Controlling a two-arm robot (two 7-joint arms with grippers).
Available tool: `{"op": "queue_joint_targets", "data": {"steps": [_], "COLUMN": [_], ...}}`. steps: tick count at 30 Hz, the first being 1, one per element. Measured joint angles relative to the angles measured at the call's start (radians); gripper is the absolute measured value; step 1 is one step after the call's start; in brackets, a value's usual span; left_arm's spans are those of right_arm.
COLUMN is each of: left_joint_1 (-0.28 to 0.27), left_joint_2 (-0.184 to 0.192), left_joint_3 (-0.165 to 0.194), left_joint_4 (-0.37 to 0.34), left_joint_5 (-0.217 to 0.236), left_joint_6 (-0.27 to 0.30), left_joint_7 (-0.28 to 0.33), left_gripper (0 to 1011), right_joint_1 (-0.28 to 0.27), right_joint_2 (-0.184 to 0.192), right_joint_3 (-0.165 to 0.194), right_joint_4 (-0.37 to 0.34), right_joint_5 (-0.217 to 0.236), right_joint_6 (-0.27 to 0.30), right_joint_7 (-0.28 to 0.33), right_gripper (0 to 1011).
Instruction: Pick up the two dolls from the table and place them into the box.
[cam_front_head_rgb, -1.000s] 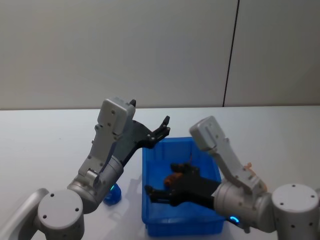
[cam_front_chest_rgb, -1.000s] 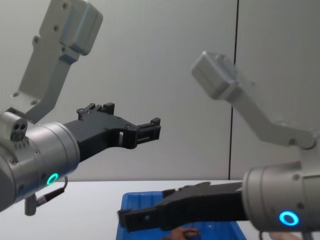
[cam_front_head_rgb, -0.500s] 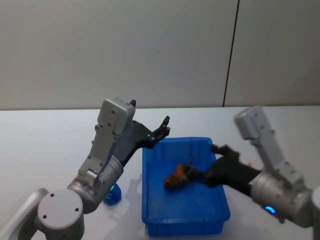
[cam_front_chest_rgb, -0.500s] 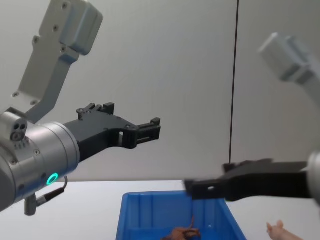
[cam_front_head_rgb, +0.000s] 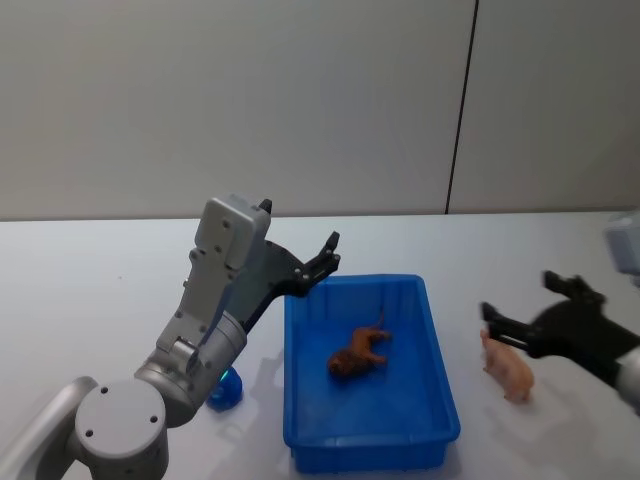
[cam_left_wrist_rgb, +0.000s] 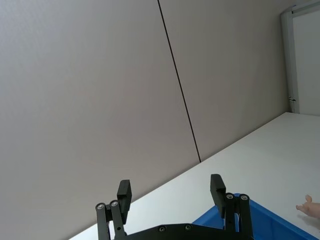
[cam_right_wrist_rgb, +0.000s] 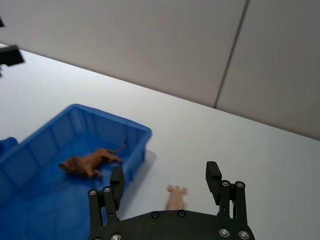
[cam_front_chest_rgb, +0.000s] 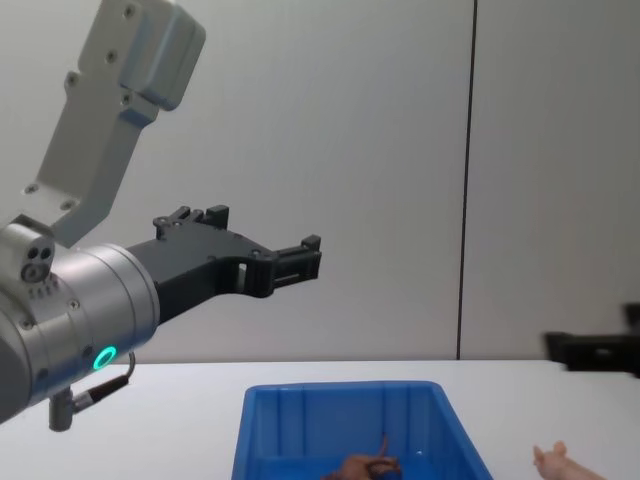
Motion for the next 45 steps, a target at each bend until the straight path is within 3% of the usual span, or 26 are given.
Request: {"op": "queue_joint_targets", "data": {"steps": [7,15,24,37,45], "left_joint_1": [0.000,0.000,0.000,0.000,0.000], "left_joint_2": [0.000,0.000,0.000,0.000,0.000], "left_joint_3": [0.000,0.000,0.000,0.000,0.000], "left_joint_4": [0.000,0.000,0.000,0.000,0.000], "left_joint_5": [0.000,0.000,0.000,0.000,0.000], "left_joint_6": [0.000,0.000,0.000,0.000,0.000], "left_joint_7": [0.000,0.000,0.000,0.000,0.000], "left_gripper": [1001,1001,1001,1001,1001], "right_joint_1": [-0.064,-0.096,-0.105,-0.122,-0.083], "right_joint_2": [0.063,0.087,0.088,0.068,0.034], "right_joint_3": [0.053,0.059,0.044,0.029,0.004], "right_joint_4": [-0.020,-0.020,-0.007,0.017,0.079], "right_joint_5": [0.053,0.066,0.050,0.012,-0.030], "right_joint_6": [-0.004,0.009,0.024,0.042,0.040], "right_joint_7": [-0.017,0.017,0.040,-0.039,-0.039], "right_gripper": [1001,1001,1001,1001,1001]}}
